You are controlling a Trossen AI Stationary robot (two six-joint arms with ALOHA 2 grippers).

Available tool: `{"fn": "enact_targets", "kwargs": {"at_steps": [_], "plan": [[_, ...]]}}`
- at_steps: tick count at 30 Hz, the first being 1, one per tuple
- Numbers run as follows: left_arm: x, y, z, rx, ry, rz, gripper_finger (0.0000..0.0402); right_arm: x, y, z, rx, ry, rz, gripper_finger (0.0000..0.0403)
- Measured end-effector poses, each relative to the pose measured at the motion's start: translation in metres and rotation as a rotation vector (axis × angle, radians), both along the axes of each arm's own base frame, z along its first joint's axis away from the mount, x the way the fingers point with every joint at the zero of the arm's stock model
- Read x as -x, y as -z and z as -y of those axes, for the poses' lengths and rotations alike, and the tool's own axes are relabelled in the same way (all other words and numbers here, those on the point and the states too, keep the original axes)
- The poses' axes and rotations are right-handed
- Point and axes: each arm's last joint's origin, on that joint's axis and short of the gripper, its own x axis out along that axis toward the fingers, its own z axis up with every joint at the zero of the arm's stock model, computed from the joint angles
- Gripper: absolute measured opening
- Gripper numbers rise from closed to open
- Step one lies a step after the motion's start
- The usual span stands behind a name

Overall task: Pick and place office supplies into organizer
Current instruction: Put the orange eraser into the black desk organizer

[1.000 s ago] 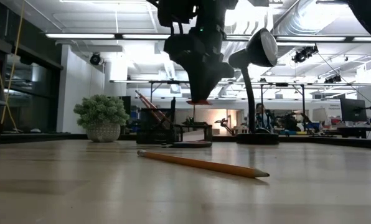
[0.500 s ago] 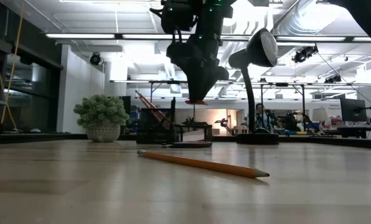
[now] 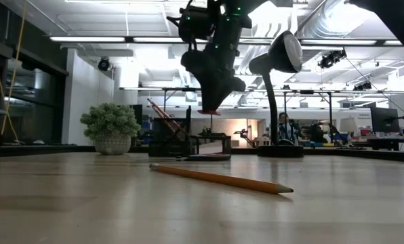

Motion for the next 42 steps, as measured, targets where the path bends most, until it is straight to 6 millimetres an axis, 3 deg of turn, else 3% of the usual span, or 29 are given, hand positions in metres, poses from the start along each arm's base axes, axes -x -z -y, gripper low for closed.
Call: {"fn": "enact_targets", "kwargs": {"at_steps": [5,13,19,26,34,42], "plan": [[0.005,0.01,-0.002,0.009,-0.022,-0.112,0.0042,0.002,0.0,0.009,0.002,0.006,0.001,0.0083],[0.008,0.01,-0.003,0.014,-0.028,-0.116,0.0042,0.001,-0.005,0.024,0.029,-0.002,0.042,0.0083],[0.012,0.008,-0.004,0.011,-0.032,-0.099,0.0042,-0.02,-0.016,0.034,0.086,-0.058,0.062,0.0083],[0.021,0.004,-0.008,0.029,-0.075,-0.065,0.0042,-0.054,-0.006,0.037,0.205,-0.242,-0.032,0.0083],[0.034,0.002,-0.012,0.052,-0.107,-0.059,0.0042,-0.05,0.025,0.043,0.39,-0.289,-0.171,0.0083],[0.038,0.002,-0.015,0.048,-0.155,-0.047,0.0042,-0.067,0.022,0.033,0.501,-0.409,-0.067,0.0083]]}}
